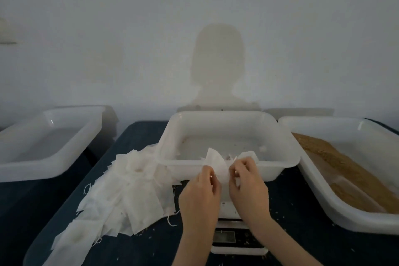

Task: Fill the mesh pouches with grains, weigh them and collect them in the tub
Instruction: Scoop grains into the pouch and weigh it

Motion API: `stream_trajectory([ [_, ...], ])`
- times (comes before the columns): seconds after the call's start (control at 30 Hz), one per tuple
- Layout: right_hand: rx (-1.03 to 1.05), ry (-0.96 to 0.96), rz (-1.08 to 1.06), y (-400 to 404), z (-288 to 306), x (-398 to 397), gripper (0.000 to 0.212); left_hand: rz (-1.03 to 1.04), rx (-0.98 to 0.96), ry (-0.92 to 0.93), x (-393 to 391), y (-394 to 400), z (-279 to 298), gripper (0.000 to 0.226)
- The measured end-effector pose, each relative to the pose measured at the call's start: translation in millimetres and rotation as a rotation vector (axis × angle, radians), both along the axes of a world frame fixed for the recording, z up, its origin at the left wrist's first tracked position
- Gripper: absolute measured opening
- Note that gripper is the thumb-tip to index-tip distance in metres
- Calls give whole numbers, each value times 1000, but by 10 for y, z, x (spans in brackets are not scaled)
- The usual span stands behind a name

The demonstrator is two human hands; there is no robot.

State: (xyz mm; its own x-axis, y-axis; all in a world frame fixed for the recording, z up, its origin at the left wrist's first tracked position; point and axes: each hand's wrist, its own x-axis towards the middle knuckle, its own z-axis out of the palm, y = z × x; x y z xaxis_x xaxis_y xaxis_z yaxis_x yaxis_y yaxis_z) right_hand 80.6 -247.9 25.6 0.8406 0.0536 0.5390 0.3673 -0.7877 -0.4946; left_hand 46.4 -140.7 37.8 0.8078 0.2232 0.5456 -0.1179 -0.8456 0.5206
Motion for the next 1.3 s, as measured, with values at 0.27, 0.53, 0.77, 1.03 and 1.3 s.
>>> stream_trajectory([
  [0.27, -63, -98, 41, -79, -2, -110, 39, -28, 207, -204, 27, -147, -81, 31],
  [0.53, -187, 213, 137, -213, -120, 32, 3, -262, 145, 12, 42, -232, -47, 27],
  [0.77, 15, 339, 122, -440, -68, 167, 9, -508, 156, 33, 198, 51, -3, 52],
  [1.03, -14, 455, 424, -497, 23, 209, 22, -574, 512, 197, 440, 156, -117, 92],
  [1.3, -99, 428, 325, -696, 83, 124, 30, -503, 479, 184, 549, 42, -195, 45],
])
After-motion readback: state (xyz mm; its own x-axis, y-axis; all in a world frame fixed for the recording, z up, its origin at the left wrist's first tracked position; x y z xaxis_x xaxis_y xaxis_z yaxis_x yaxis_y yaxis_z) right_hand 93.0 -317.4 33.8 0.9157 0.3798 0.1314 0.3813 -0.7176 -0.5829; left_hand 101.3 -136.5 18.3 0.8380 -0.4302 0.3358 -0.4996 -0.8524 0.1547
